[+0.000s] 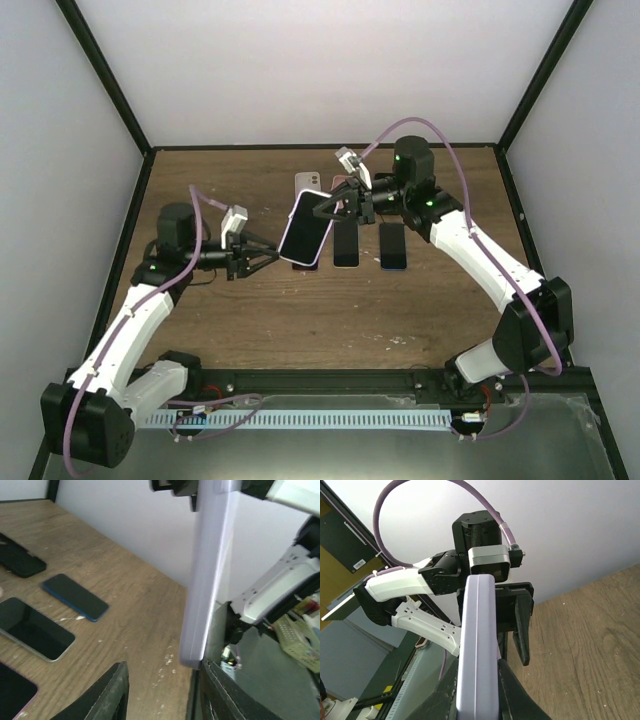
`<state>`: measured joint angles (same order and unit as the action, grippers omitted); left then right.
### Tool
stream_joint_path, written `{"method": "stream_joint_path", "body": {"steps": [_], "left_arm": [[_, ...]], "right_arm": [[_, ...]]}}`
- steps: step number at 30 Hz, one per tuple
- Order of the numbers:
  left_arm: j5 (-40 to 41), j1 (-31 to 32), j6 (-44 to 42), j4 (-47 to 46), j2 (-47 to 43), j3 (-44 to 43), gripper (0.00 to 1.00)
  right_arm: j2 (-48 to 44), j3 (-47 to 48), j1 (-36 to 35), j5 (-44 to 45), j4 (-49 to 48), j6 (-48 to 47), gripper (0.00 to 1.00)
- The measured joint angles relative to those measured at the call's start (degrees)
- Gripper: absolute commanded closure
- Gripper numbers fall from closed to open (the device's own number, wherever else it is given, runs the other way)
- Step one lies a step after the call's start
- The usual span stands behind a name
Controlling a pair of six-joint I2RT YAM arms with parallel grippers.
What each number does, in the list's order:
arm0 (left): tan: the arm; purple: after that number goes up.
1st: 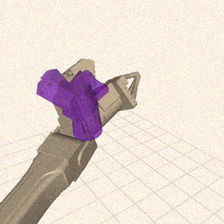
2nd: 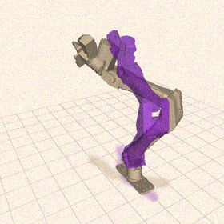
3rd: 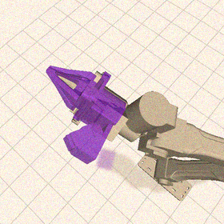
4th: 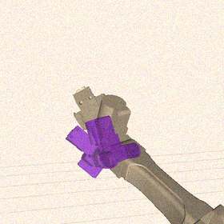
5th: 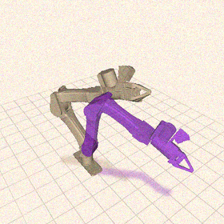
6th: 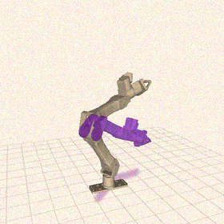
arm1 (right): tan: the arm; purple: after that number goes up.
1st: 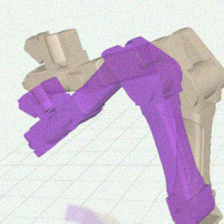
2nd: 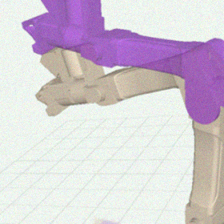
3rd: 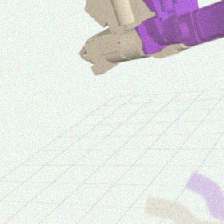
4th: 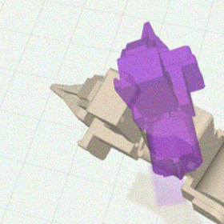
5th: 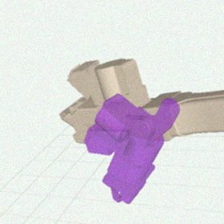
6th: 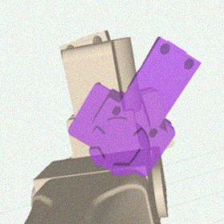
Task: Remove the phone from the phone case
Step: Remove the phone case from the phone.
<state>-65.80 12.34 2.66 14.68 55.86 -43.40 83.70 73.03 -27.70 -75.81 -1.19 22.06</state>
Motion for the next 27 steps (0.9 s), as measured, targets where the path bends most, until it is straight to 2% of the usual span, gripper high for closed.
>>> {"method": "stream_joint_path", "body": {"steps": [3,6,10,17,22,27], "left_arm": [[2.1,-0.7,-0.2,0.1,0.3,0.0,0.59],[6.9,-2.2,-0.3,0.4,2.1,0.6,0.58],[9.1,-2.6,-0.4,1.5,3.1,1.5,0.51],[0.3,-2.2,1.8,-0.4,-1.7,1.7,0.45],[-5.1,0.7,4.7,-3.1,-7.5,1.8,0.45],[-6.8,2.6,6.4,-3.5,-7.9,1.8,0.47]], "right_arm": [[-0.1,0.0,0.1,-1.2,-0.6,1.1,0.99],[-1.2,0.3,-0.7,-6.6,-0.9,2.9,0.99],[-2.9,1.2,-1.2,-10.3,-0.9,3.3,0.99],[-3.0,2.6,1.1,-10.2,0.4,2.1,0.99],[-2.4,2.6,1.7,-8.5,1.2,2.0,0.99],[-1.8,2.6,1.7,-7.7,1.2,2.0,0.99]]}}
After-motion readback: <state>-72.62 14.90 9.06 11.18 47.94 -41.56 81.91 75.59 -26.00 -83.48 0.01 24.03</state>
